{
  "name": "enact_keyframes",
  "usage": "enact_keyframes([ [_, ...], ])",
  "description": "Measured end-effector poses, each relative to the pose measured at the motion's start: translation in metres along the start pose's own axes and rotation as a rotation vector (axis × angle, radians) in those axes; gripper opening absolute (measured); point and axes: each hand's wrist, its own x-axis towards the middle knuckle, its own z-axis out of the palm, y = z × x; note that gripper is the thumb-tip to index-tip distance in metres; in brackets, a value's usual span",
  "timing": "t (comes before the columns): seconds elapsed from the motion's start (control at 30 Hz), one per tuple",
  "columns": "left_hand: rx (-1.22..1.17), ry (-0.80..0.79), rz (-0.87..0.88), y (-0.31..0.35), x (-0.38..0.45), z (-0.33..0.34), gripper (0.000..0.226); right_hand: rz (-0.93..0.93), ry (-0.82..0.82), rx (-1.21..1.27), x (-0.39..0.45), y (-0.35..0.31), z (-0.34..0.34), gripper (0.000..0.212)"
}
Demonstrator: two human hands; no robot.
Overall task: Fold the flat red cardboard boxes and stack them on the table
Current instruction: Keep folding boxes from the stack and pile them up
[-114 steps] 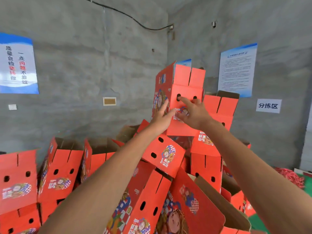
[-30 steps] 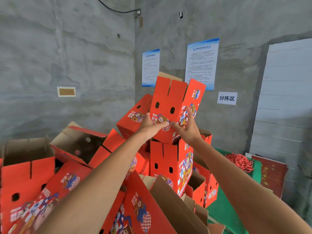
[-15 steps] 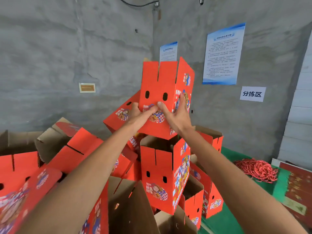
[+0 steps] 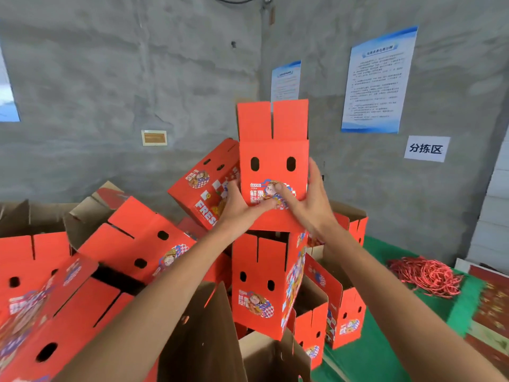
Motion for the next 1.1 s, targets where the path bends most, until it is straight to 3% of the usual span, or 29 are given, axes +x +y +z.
enact_keyframes([
  [0.17,0.02,-0.07,-0.054,-0.003,-0.009,-0.006,0.083,0.047,-0.003,-0.006,-0.015,0.001,0.0,0.084],
  [0.3,0.058,-0.047,-0.058,0.003,-0.012,-0.01,0.077,0.137,0.01,0.039,-0.014,-0.004,-0.007,0.054],
  [0.33,0.055,-0.031,-0.052,0.004,-0.013,-0.012,0.07,0.155,0.017,0.049,-0.014,-0.007,-0.009,0.056],
  [0.4,0.029,-0.008,-0.033,0.009,-0.014,-0.017,0.063,0.179,0.045,0.062,-0.014,-0.011,-0.015,0.085],
  [0.5,0.014,0.004,-0.038,0.02,-0.017,-0.032,0.084,0.179,0.146,0.032,-0.013,-0.031,-0.018,0.106],
  [0.6,0.104,0.034,-0.024,0.025,-0.02,-0.058,0.103,-0.034,0.372,-0.068,-0.013,-0.069,-0.007,0.086],
  [0.7,0.18,0.126,0.075,0.031,-0.03,-0.092,0.083,-0.394,0.483,-0.216,-0.013,-0.118,0.026,0.057],
  [0.8,0.275,0.22,0.141,0.039,-0.05,-0.144,0.063,-0.54,0.32,-0.226,-0.023,-0.169,0.08,0.045],
  [0.9,0.373,0.281,0.15,0.038,-0.083,-0.213,0.073,-0.509,0.134,-0.204,-0.047,-0.205,0.141,0.045],
  [1.1,0.441,0.386,0.081,-0.001,-0.172,-0.378,0.058,-0.461,-0.063,-0.194,-0.123,-0.277,0.278,0.054],
])
